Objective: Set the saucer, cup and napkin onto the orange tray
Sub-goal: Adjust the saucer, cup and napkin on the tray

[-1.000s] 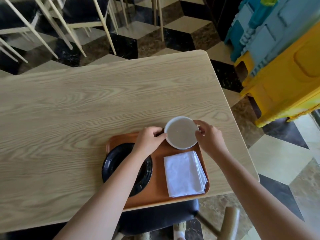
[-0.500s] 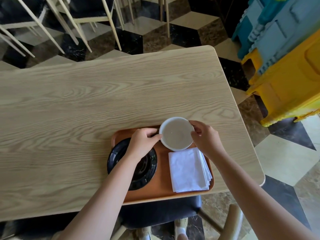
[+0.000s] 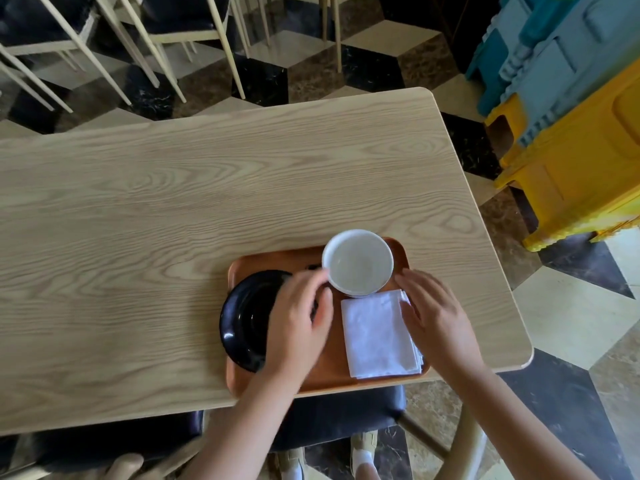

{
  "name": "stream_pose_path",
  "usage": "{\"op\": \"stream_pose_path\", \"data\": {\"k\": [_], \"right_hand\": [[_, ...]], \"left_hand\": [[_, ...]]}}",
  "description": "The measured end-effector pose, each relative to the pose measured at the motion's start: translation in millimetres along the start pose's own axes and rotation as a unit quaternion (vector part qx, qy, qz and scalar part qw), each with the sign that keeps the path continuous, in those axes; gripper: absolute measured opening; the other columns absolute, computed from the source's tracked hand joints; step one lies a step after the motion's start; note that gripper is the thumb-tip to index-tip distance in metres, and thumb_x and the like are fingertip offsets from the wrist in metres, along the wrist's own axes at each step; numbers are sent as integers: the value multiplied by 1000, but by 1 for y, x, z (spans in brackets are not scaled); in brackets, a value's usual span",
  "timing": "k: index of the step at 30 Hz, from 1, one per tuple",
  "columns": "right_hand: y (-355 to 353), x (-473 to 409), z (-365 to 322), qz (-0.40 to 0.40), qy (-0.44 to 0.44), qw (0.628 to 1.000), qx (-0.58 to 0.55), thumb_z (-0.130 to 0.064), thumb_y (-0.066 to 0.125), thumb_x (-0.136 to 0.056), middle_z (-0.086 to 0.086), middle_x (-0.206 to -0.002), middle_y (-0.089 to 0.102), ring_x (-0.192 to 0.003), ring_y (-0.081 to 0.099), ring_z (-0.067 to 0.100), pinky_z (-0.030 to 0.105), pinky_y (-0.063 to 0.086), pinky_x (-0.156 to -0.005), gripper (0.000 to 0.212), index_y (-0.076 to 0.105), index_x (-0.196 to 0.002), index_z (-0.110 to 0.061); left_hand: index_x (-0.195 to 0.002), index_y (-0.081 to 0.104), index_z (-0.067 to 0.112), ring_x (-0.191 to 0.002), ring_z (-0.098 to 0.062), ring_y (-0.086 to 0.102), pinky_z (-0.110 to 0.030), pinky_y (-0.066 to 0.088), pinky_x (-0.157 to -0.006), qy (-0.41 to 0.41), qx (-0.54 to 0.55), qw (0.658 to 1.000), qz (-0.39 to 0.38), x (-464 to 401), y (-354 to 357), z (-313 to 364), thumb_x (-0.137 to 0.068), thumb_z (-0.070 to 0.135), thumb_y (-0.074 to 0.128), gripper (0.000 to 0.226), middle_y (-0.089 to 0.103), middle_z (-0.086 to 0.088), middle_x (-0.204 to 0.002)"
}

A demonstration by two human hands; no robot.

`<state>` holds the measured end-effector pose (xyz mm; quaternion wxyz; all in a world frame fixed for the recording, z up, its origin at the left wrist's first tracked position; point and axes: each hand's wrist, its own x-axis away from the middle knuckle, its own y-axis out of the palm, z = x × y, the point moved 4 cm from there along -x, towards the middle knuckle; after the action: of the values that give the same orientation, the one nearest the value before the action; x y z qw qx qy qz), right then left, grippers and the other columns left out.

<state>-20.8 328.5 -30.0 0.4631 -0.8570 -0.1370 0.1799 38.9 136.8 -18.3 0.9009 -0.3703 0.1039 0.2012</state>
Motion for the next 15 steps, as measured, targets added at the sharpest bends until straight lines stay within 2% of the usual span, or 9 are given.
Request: {"op": "stream_pose_path", "data": {"k": [2,4,6,8,11,15], "right_hand": [[5,27,2,-39,-75,994,70,-17,48,-89,17,-133,53,-127,45,33,46,37,-105,36,57,-122,-6],[14,47,6,-118,-96,982,114,-29,34,-92,13,-144,38,-139,24,26,43,19,-112,46,45,-133,-11],[20,57,9,-167,-82,972,143,-32,30,-91,10,-149,28,-142,2,19,40,7,-112,51,36,-139,-14],[23,60,13,-192,-55,968,149,-32,27,-90,8,-150,23,-141,-11,12,39,1,-112,54,33,-140,-15],[26,60,14,-205,-44,965,155,-30,25,-89,8,-152,21,-140,-14,8,36,-1,-112,55,30,-141,-13],[28,60,8,-204,-43,963,171,-27,28,-88,14,-149,27,-141,-11,10,37,3,-112,55,34,-139,-7]], "left_hand": [[-112,61,5,-100,-18,60,-30,50,-88,81,-28,994,-72,30,17,11,-91,16,49,27,67,-10,-105],[-122,56,8,-116,-23,57,-36,48,-98,126,-94,975,-156,57,42,16,-91,21,47,35,62,-12,-122],[-134,46,12,-132,-25,42,-40,39,-105,118,-174,953,-219,73,64,18,-90,27,48,46,48,-12,-141],[-137,42,13,-137,-24,32,-43,39,-106,89,-217,937,-259,78,76,15,-88,29,52,52,38,-12,-148],[-137,42,14,-137,-23,31,-42,38,-106,79,-249,923,-282,81,82,11,-87,32,56,55,38,-10,-148],[-137,43,14,-136,-21,34,-40,39,-104,87,-253,920,-286,81,80,9,-84,33,60,59,40,-9,-147]]}}
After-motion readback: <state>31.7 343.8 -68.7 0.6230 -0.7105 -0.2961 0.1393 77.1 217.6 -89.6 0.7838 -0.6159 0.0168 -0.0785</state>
